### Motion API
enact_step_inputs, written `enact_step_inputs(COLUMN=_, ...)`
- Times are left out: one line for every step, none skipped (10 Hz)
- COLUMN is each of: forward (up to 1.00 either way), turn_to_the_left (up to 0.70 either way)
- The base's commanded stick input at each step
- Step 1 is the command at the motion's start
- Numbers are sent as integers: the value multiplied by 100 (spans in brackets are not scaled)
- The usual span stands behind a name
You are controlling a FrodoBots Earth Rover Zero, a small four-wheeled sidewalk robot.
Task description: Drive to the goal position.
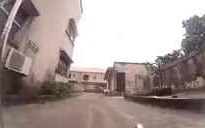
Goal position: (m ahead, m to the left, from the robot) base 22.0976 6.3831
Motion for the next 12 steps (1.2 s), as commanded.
enact_step_inputs(forward=84, turn_to_the_left=3)
enact_step_inputs(forward=84, turn_to_the_left=3)
enact_step_inputs(forward=84, turn_to_the_left=3)
enact_step_inputs(forward=84, turn_to_the_left=3)
enact_step_inputs(forward=84, turn_to_the_left=3)
enact_step_inputs(forward=84, turn_to_the_left=3)
enact_step_inputs(forward=84, turn_to_the_left=3)
enact_step_inputs(forward=84, turn_to_the_left=3)
enact_step_inputs(forward=84, turn_to_the_left=3)
enact_step_inputs(forward=84, turn_to_the_left=3)
enact_step_inputs(forward=84, turn_to_the_left=3)
enact_step_inputs(forward=84, turn_to_the_left=3)
